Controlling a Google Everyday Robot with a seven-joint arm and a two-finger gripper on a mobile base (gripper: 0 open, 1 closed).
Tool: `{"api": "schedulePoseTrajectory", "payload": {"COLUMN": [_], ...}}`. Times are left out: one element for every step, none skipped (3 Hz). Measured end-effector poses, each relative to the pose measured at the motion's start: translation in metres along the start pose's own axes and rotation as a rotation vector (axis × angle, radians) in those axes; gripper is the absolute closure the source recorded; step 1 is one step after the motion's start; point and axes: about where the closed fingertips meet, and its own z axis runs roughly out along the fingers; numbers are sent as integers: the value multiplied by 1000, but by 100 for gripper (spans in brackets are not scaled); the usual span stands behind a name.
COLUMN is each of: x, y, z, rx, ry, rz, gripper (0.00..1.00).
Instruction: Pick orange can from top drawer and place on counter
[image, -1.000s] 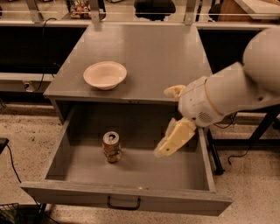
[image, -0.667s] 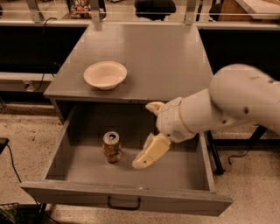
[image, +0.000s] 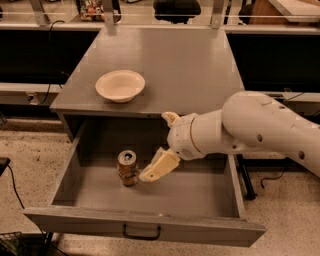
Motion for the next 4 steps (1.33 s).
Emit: {"api": "schedulePoseTrajectory", "payload": {"x": [10,28,42,47], "y": [8,17,21,18], "z": [29,61,92,112], "rx": [-76,-110,-97,-70], "ry": [-80,-211,-300,-342], "rz": [8,44,51,53], "gripper": [0,0,0,0]}}
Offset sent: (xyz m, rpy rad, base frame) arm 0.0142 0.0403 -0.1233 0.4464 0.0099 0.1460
